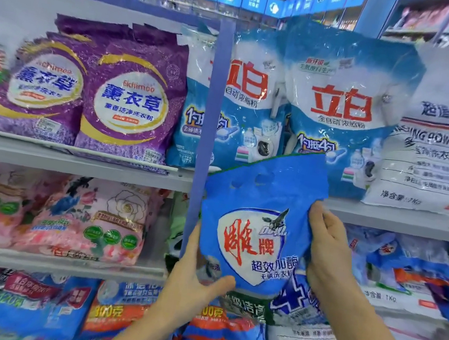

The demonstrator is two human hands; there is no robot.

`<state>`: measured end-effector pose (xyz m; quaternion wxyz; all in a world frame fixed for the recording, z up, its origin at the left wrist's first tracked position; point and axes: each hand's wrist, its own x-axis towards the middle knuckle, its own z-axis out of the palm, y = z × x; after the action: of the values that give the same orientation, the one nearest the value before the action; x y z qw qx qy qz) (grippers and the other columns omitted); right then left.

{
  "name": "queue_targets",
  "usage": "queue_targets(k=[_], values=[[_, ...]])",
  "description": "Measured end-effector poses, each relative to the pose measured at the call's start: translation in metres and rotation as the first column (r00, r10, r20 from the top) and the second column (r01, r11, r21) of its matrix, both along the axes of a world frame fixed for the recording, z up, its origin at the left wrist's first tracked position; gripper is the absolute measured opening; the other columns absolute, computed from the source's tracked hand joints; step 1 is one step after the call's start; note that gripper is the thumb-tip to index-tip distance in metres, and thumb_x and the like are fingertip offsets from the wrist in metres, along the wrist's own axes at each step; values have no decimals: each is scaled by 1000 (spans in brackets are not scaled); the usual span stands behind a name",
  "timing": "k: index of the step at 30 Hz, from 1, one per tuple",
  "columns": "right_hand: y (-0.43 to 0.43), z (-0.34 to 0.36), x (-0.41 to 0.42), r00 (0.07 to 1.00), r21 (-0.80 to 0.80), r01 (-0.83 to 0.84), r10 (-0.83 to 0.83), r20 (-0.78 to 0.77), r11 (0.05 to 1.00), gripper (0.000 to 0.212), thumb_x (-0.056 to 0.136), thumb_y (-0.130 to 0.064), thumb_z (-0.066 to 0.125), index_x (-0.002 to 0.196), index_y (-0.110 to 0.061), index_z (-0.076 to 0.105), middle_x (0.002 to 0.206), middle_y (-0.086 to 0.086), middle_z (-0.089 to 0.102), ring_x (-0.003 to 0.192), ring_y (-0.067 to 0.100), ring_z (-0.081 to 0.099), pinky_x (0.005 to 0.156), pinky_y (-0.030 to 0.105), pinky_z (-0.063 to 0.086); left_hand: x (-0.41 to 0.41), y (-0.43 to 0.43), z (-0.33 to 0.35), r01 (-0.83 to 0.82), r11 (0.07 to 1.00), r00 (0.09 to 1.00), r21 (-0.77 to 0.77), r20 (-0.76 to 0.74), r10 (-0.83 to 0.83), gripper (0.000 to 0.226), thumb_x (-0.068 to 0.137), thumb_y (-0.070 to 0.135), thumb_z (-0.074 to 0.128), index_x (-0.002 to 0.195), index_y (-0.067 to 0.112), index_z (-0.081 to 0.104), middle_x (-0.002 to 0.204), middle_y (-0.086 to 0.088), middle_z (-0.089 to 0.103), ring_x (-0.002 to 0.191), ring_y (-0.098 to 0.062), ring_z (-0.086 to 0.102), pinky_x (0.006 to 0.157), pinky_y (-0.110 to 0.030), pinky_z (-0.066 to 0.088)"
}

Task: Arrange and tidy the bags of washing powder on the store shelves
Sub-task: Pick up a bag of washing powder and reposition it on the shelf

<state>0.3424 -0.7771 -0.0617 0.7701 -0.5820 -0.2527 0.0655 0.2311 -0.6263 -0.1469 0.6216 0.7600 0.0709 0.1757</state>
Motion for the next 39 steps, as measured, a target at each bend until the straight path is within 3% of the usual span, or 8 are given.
queue_targets(k=[5,10,13,16,19,23,28,39], values=[[0,29,-3,995,130,-36,48,-89,991,27,84,-33,49,75,-22,72,67,-10,72,62,3,68,50,16,52,4,-16,13,-66,966,986,-250,132,101,107,41,78,73,131,32,36,127,18,52,111,9,53,82,-6,45],[2,64,2,982,148,-166,177,-65,975,28,80,-45,58,73,-26,78,81,-6,74,74,9,71,57,21,55,-7,-9,46,-173,939,944,-296,222,244,76,51,46,80,115,41,42,97,40,61,91,19,57,68,-1,44],[12,76,7,979,-29,-197,198,35,980,62,36,-69,81,78,-25,70,93,2,68,88,17,67,85,40,55,-17,12,59,-255,926,914,-277,243,325,77,53,42,75,123,37,44,108,34,62,99,15,57,76,-7,46],[30,91,5,971,-134,-92,118,206,987,20,71,-54,68,63,-35,69,74,-10,67,72,7,64,72,32,53,-31,34,69,-323,914,900,-246,218,377,97,49,56,81,134,39,37,124,32,51,107,12,54,76,-9,47],[57,102,0,931,-161,-171,213,295,972,41,93,-24,48,67,-42,73,66,-15,70,62,1,66,58,22,55,-49,56,84,-393,897,882,-200,195,430,72,59,44,86,118,32,46,103,31,59,87,9,58,64,-4,46],[97,110,-16,913,-108,-302,320,255,947,21,80,-42,60,73,-28,74,68,-13,71,62,3,67,53,19,51,-74,93,96,-461,883,861,-85,199,468,35,63,24,85,89,21,61,75,21,71,65,6,64,58,-9,47],[154,109,-33,886,-86,-375,384,261,923,63,36,-81,72,78,-33,75,79,-6,72,75,16,67,69,37,55,-107,134,102,-556,830,805,-47,217,551,28,73,-6,72,88,16,61,71,19,71,62,5,64,56,-8,46],[322,139,-110,870,78,-464,437,229,883,23,74,-43,58,69,-29,76,72,-10,73,67,7,69,56,20,54,-194,280,139,-654,756,714,-33,302,631,20,74,0,74,81,16,64,66,16,71,59,4,64,54,-10,45]])
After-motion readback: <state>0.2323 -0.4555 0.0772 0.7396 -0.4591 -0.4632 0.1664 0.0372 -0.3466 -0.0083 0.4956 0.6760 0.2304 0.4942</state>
